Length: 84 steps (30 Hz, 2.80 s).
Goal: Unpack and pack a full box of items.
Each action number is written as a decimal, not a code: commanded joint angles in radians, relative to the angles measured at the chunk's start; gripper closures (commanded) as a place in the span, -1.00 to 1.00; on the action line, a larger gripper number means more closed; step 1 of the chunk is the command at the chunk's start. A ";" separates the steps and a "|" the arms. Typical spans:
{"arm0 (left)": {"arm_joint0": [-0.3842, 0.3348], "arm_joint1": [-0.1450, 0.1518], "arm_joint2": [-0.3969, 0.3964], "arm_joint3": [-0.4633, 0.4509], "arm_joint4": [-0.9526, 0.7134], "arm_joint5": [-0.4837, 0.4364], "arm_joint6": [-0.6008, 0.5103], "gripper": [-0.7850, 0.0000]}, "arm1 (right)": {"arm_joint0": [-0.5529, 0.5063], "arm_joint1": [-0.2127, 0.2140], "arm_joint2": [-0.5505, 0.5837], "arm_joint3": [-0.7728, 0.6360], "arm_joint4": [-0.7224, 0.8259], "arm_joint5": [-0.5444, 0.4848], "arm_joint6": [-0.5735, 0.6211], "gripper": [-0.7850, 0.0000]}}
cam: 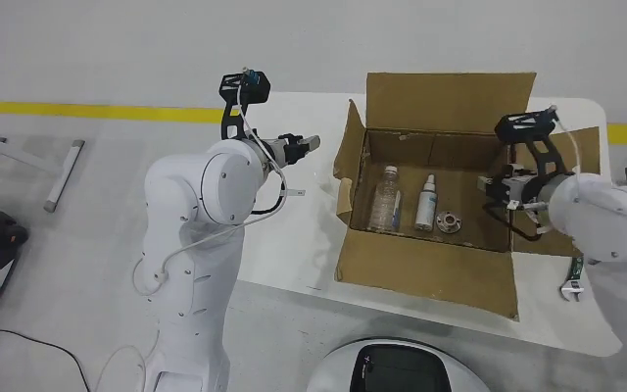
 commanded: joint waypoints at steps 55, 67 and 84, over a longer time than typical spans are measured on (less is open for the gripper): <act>0.000 0.000 0.000 0.000 0.000 0.000 0.000 -1.00 | -0.453 0.019 0.293 0.219 -0.092 -0.142 -0.091 0.35; 0.000 0.000 0.000 0.000 0.000 0.000 0.000 -1.00 | -0.434 0.022 0.285 0.253 -0.060 -0.154 -0.104 0.36; 0.000 0.000 0.000 0.000 0.000 0.000 0.000 -1.00 | -0.415 0.029 0.276 0.290 -0.039 -0.168 -0.126 0.32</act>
